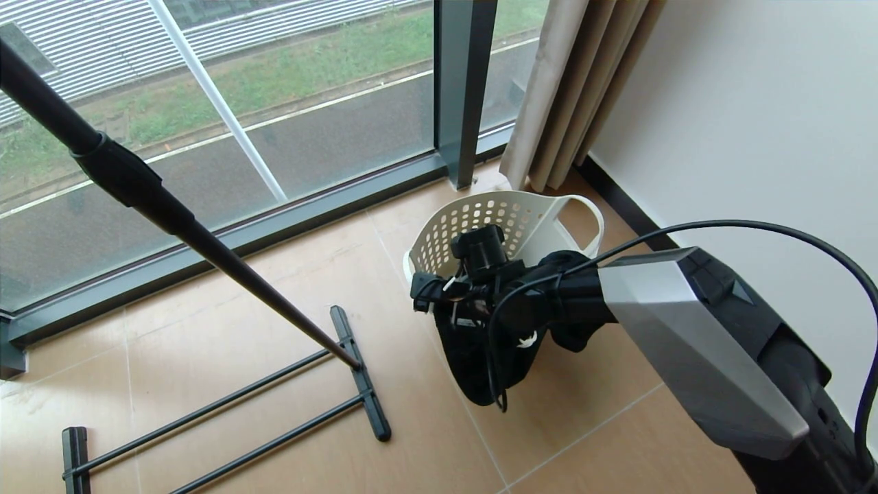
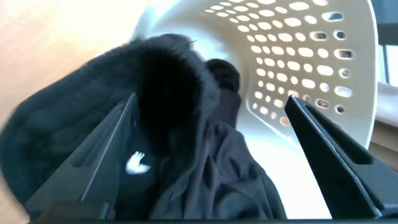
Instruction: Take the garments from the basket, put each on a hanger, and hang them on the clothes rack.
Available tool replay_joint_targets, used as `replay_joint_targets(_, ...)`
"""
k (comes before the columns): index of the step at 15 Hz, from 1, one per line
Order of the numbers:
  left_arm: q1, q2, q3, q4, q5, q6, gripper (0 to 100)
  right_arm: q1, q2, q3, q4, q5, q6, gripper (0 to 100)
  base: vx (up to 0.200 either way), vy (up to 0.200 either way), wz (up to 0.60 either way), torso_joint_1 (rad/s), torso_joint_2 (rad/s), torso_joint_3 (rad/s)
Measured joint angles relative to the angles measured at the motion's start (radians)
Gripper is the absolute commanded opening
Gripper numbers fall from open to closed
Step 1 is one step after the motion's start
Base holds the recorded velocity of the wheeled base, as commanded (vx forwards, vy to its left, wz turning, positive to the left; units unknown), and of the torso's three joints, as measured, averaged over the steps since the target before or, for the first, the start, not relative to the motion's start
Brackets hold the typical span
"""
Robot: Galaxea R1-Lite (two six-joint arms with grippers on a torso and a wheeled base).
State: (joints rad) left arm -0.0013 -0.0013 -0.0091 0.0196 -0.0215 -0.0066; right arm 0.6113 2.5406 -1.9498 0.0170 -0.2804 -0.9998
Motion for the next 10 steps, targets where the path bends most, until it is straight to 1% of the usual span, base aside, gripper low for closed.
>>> replay_joint_targets(2,0.000,0.000,0.000,0.000,0.000,0.000,100,-0.002,0.041,-0.038,0.000,-0.023,0.001,100,0.000,0.000,0.00,0.000,0.00,0.000)
replay_joint_targets(4,0.000,0.000,0.000,0.000,0.000,0.001,100,-0.007,0.078,-0.047,-0.001,-0.039,0.004,100,0.000,0.000,0.00,0.000,0.00,0.000)
replay_joint_targets(5,0.000,0.000,0.000,0.000,0.000,0.000,100,-0.008,0.089,-0.050,-0.003,-0.054,0.005,0,0.000,0.000,0.00,0.000,0.00,0.000)
replay_joint_targets(7,0.000,0.000,0.000,0.000,0.000,0.001,100,-0.014,0.101,-0.050,-0.003,-0.057,0.010,0,0.000,0.000,0.00,0.000,0.00,0.000)
replay_joint_targets(10,0.000,0.000,0.000,0.000,0.000,0.001,100,-0.017,0.105,-0.050,-0.003,-0.058,0.041,0,0.000,0.000,0.00,0.000,0.00,0.000)
